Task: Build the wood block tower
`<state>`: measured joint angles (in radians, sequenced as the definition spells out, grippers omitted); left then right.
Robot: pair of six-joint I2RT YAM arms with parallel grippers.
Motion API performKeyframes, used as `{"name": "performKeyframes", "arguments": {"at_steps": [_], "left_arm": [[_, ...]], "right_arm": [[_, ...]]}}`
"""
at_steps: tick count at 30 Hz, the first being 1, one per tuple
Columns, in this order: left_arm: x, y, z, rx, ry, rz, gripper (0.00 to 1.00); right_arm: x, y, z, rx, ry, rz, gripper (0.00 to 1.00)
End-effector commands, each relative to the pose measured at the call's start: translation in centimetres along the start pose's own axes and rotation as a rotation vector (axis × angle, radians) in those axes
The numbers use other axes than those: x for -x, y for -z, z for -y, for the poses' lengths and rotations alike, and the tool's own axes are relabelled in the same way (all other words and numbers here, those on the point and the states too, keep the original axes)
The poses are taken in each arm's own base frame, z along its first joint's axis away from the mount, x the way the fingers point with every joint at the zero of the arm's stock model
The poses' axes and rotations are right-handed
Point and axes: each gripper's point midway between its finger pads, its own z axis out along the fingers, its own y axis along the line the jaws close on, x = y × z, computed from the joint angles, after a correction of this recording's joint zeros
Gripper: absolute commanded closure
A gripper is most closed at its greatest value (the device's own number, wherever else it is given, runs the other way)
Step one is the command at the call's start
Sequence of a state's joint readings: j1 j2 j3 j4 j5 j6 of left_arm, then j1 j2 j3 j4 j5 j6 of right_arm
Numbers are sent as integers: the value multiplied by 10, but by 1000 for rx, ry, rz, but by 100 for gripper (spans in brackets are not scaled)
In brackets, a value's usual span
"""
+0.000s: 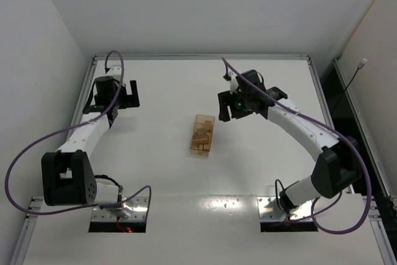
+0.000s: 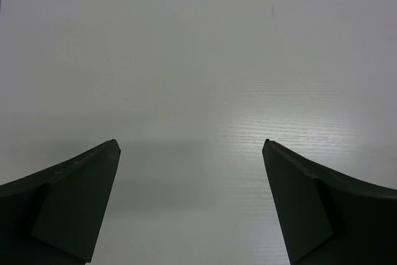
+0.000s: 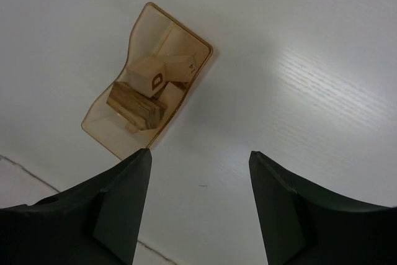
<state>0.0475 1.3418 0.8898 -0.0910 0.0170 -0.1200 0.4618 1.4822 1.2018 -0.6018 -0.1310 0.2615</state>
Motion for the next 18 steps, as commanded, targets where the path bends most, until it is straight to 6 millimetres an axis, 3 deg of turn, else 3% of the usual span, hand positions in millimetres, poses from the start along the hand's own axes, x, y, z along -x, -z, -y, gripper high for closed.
{"name": "performKeyframes", "arguments": {"at_steps": [1, 4, 6, 10, 12, 17, 18], "left_arm": [[24, 9, -9, 53, 29, 58, 0], [26, 12, -13, 75, 39, 69, 0], [26, 12, -13, 75, 39, 69, 0], [29, 12, -18, 110, 50, 80, 0], [29, 12, -21, 125, 50, 81, 0], [32, 15, -27, 159, 43, 92, 0], [34, 18, -27, 158, 44, 101, 0]], "right_arm": [[-5, -14, -3, -82, -208, -11, 40], [-10, -28, -14, -122, -166, -36, 41], [-3, -34, -16, -123, -191, -39, 43], [8, -55, -40, -90, -179, -38, 49], [6, -69, -44, -92, -182, -63, 53], [-4, -85, -37, -159, -205, -107, 57], [-8, -91, -33, -180, -212, -120, 62]]}}
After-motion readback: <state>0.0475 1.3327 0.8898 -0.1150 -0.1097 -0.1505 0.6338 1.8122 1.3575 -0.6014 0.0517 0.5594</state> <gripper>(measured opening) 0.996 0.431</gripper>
